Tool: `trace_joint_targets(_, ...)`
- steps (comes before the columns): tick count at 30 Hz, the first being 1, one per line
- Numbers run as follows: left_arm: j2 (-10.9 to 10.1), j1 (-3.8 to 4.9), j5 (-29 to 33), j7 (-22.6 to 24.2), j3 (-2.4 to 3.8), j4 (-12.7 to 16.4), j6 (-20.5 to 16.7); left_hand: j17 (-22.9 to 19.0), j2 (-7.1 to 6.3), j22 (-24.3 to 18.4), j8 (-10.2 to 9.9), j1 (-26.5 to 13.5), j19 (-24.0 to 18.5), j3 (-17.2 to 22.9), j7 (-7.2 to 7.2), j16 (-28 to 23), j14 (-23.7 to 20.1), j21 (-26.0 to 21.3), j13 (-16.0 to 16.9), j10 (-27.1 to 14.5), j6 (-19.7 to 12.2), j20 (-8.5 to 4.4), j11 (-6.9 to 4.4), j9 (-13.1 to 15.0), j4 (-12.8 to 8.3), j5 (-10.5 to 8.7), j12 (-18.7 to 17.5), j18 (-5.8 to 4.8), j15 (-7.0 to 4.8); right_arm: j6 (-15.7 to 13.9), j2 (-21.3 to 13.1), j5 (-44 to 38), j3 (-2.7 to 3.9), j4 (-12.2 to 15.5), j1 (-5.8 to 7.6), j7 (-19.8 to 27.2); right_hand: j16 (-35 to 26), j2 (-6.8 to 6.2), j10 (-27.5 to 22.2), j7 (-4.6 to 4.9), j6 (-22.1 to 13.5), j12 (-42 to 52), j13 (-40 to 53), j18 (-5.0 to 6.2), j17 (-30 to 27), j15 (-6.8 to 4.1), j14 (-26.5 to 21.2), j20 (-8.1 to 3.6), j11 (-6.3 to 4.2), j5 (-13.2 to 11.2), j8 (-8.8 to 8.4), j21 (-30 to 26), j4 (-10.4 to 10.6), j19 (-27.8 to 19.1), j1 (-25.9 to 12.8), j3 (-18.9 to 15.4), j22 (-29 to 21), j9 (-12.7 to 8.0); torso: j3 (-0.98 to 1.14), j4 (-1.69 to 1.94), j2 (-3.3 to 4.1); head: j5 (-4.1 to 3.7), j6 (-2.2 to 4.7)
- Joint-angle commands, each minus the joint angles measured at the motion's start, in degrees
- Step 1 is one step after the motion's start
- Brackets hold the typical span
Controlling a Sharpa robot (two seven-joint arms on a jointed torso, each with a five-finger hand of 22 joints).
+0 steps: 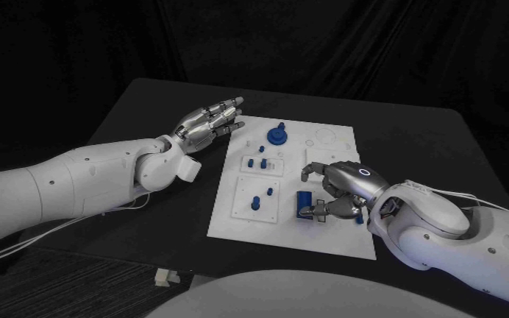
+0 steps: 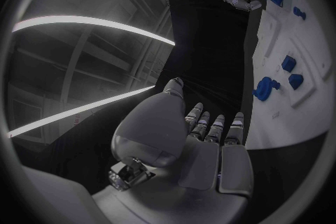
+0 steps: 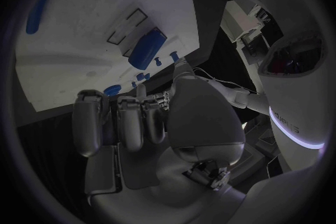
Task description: Assemble the parts on the task board
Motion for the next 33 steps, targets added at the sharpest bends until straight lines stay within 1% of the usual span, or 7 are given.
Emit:
trace_joint_targets(1,0.1,-0.08,0.1,0.7,0.06,0.1,0.8,0.0,0.37,0.0,0.4,0.1,0.0,0.2,0.08,0.4,-0.1,0.1,-0.1,-0.1,0.2,0.35,-0.01,0.1,-0.3,0.21,-0.2,0.91,0.36,0.9,0.1,-4.3,0.02,-0.2,-0.67,-2.1,0.1,-1.54,5.9,0.04,-1.0,0.1,15.1,0.15,15.1,0.34,6.1,0.36,0.57,-1.2,0.72,-0.5,0.1,2.1,-0.5,0.2,12.5,-0.4,-0.01,0.02,0.01,0.03,-0.01)
trace_joint_targets(5,0.1,-0.1,0.1,0.7,0.06,0.1,0.8,0.0,0.37,0.0,0.4,0.1,0.0,0.2,0.08,0.4,-0.1,0.1,-0.1,-0.1,0.2,0.35,-0.01,0.1,-0.3,0.21,-0.2,0.91,0.36,1.5,0.2,-5.8,0.02,-0.5,-1.17,-3.4,0.1,-3.07,5.9,0.22,-2.4,0.1,15.1,0.28,15.1,0.45,6.1,0.47,0.72,-2.2,1.62,-1.0,0.2,1.8,-0.8,-0.4,12.3,-0.9,-0.01,0.01,-0.01,-0.06,-0.01)
trace_joint_targets(10,0.1,-0.12,0.1,0.6,0.06,0.1,1.0,0.0,0.37,0.0,0.4,0.1,0.0,0.2,0.08,0.4,-0.1,0.1,-0.1,-0.1,0.2,0.35,-0.01,0.1,-0.3,0.21,-0.2,0.91,0.36,2.0,0.5,-6.5,0.02,-0.8,-1.47,-4.2,0.1,-3.51,5.9,0.36,-3.1,0.1,15.1,0.37,15.1,0.53,6.1,0.53,0.83,-2.2,2.11,-1.3,0.2,1.6,-0.7,-0.7,12.1,-1.1,0.0,0.02,-0.01,-0.08,-0.01)
trace_joint_targets(13,0.1,-0.13,0.1,0.6,0.06,0.1,1.1,0.0,0.37,0.0,0.4,0.1,0.0,0.2,0.08,0.4,-0.1,0.1,-0.1,-0.1,0.2,0.35,-0.01,0.1,-0.3,0.21,-0.2,0.91,0.36,2.4,0.7,-6.6,0.02,-1.0,-1.62,-4.4,0.1,-3.5,5.9,0.4,-3.3,0.1,15.1,0.46,15.1,0.56,6.1,0.56,0.88,-2.1,2.42,-1.7,0.2,1.4,-0.6,-0.7,12.0,-1.1,0.01,0.0,-0.01,-0.06,-0.01)
trace_joint_targets(18,0.1,-0.15,0.1,0.5,0.06,0.1,1.2,0.0,0.41,0.0,0.4,0.1,0.0,0.2,0.11,0.4,-0.1,0.1,-0.1,-0.1,0.2,0.36,0.04,0.0,-0.3,0.27,-0.2,0.91,0.38,3.1,1.0,-7.2,0.02,-1.4,-2.0,-4.9,0.1,-2.2,5.9,0.58,-4.7,0.1,15.1,0.61,15.1,0.76,6.1,0.78,1.08,0.6,5.37,-2.4,0.1,1.0,0.7,0.2,11.8,-1.1,-0.01,0.02,-0.01,-0.04,-0.01)
trace_joint_targets(29,0.1,-0.21,0.1,0.1,0.06,0.0,1.7,0.0,0.43,0.1,0.4,0.1,0.1,0.2,0.14,0.4,-0.1,0.1,-0.1,-0.1,0.3,0.37,0.07,0.1,-0.4,0.28,-0.2,0.92,0.41,3.1,1.4,-7.7,0.03,-2.0,-2.6,-5.2,0.1,0.81,5.9,0.69,-7.4,0.1,15.1,0.85,15.1,0.88,6.1,0.97,1.21,10.4,11.31,-3.5,-0.3,0.5,3.2,1.8,11.5,-2.6,-0.01,0.03,-0.01,-0.06,-0.01)
trace_joint_targets(33,0.2,-0.22,0.1,0.0,0.06,0.0,1.8,0.0,0.44,0.1,0.4,0.1,0.1,0.2,0.15,0.4,-0.1,0.1,-0.1,-0.1,0.3,0.37,0.07,0.1,-0.4,0.28,-0.2,0.92,0.42,2.4,1.4,-7.7,0.03,-2.2,-2.66,-4.7,0.1,2.33,5.9,0.35,-7.1,0.1,15.1,0.86,15.1,0.68,6.1,0.78,0.93,22.8,15.01,-3.6,-0.7,0.6,4.5,2.0,11.5,-3.6,-0.01,0.02,-0.01,-0.03,-0.01)
